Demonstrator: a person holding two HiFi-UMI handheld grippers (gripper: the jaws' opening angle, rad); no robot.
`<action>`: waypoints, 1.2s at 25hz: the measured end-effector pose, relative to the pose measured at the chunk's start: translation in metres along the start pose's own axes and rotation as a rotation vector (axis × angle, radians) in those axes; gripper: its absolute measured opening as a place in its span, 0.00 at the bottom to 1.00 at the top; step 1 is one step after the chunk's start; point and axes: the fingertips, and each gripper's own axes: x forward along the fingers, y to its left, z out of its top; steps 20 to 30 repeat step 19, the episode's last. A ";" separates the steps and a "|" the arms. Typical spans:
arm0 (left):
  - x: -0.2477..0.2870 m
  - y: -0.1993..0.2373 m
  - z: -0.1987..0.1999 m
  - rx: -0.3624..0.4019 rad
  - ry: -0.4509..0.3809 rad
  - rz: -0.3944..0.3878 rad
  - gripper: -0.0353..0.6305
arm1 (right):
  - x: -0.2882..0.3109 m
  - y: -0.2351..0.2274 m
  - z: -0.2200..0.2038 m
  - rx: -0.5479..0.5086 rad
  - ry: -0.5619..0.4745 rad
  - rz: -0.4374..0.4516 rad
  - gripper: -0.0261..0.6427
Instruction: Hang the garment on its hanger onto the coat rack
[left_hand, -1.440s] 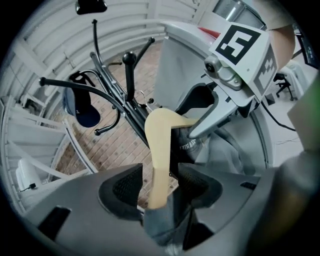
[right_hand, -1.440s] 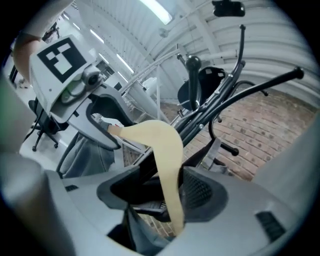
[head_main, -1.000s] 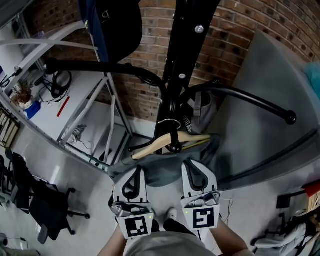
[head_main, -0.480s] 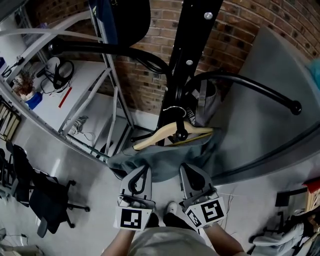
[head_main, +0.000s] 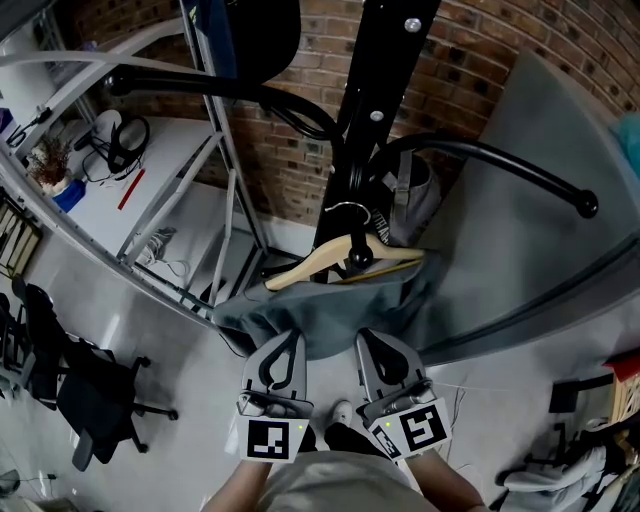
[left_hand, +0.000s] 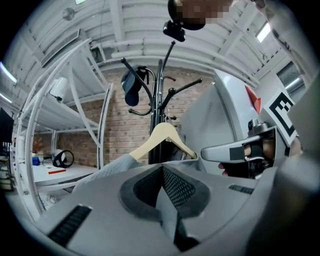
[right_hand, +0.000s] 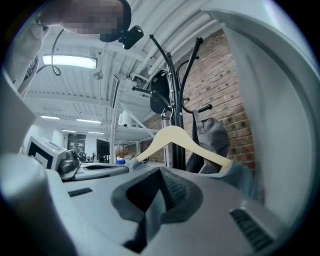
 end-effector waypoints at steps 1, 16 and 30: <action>-0.001 0.000 0.001 -0.001 -0.002 0.002 0.06 | -0.001 0.001 0.001 -0.007 -0.001 0.007 0.07; -0.004 0.011 0.014 0.013 -0.032 0.041 0.06 | -0.011 0.002 0.001 -0.017 -0.007 0.004 0.07; -0.002 0.008 0.018 0.014 -0.040 0.035 0.06 | -0.014 -0.005 0.000 -0.004 0.000 -0.011 0.07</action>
